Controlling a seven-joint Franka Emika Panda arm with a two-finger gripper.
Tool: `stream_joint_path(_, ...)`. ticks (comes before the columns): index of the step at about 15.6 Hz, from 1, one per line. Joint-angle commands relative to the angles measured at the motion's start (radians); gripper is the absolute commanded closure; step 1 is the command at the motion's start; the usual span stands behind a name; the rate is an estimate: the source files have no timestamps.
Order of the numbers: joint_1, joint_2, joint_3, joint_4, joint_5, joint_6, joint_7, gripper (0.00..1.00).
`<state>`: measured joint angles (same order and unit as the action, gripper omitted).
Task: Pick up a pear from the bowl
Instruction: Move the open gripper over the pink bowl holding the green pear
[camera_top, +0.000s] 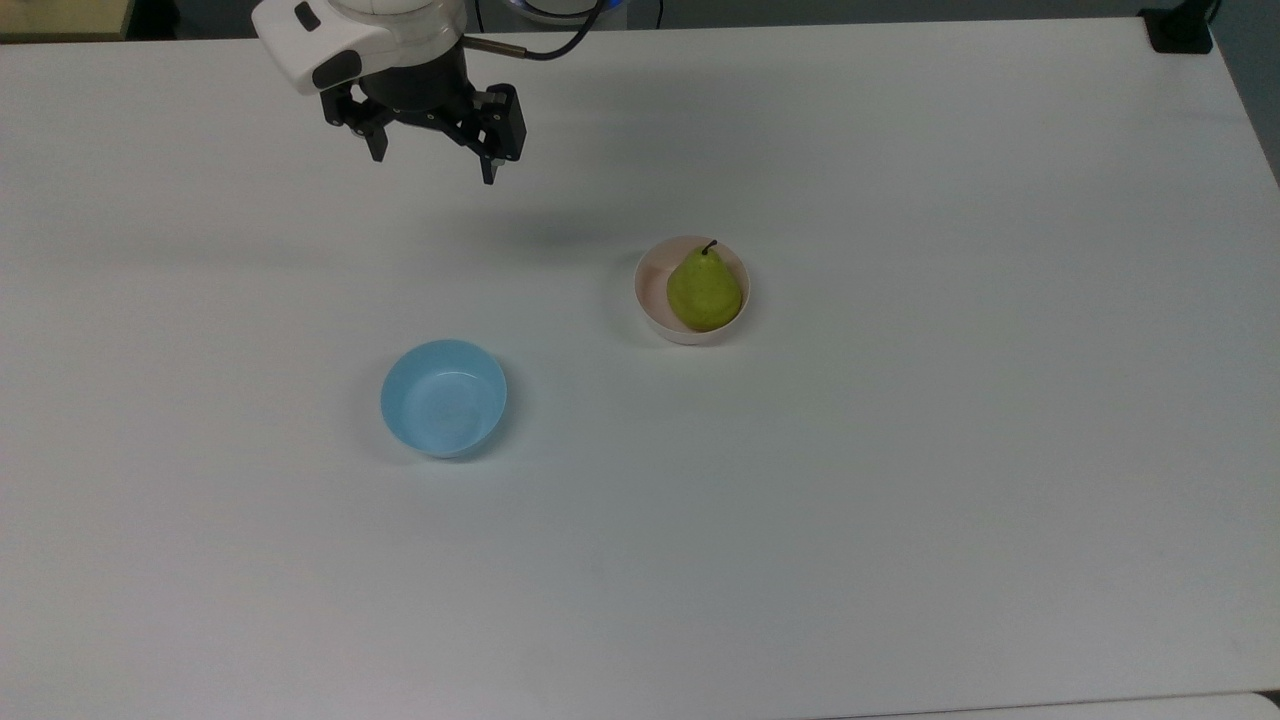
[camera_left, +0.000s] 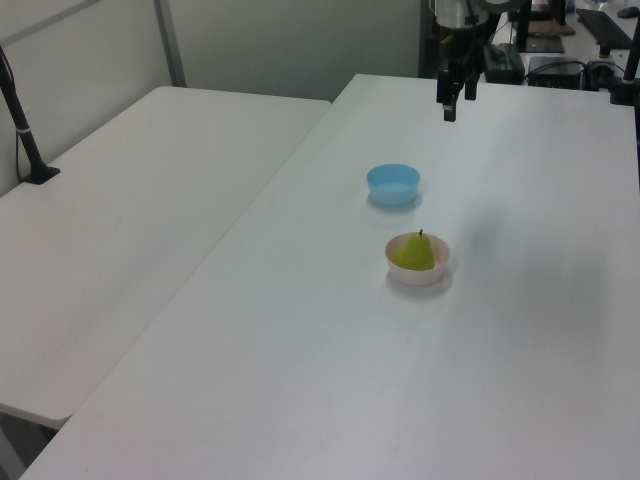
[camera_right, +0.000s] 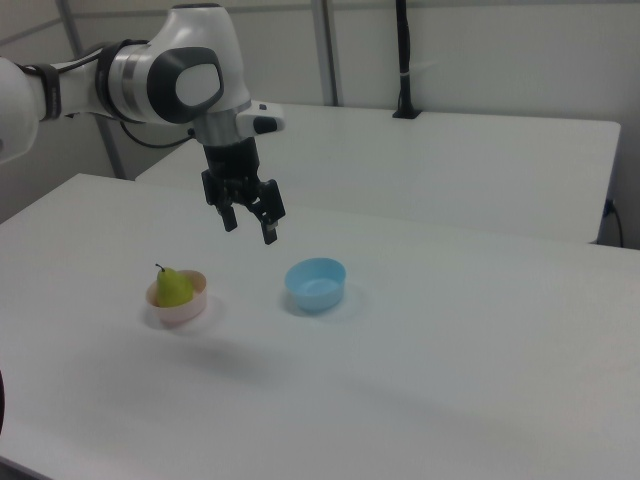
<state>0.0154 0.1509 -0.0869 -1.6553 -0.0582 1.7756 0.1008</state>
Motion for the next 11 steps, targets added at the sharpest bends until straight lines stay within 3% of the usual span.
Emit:
stream_joint_path(1,0.009,-0.03,-0.005,-0.024,-0.012,-0.05,0.007,0.0)
stream_joint_path(9,0.101,-0.021,-0.071,-0.018,-0.005,-0.039,0.007,0.0)
stream_joint_path(11,0.17,-0.01,-0.076,-0.018,-0.003,-0.036,0.007,0.0)
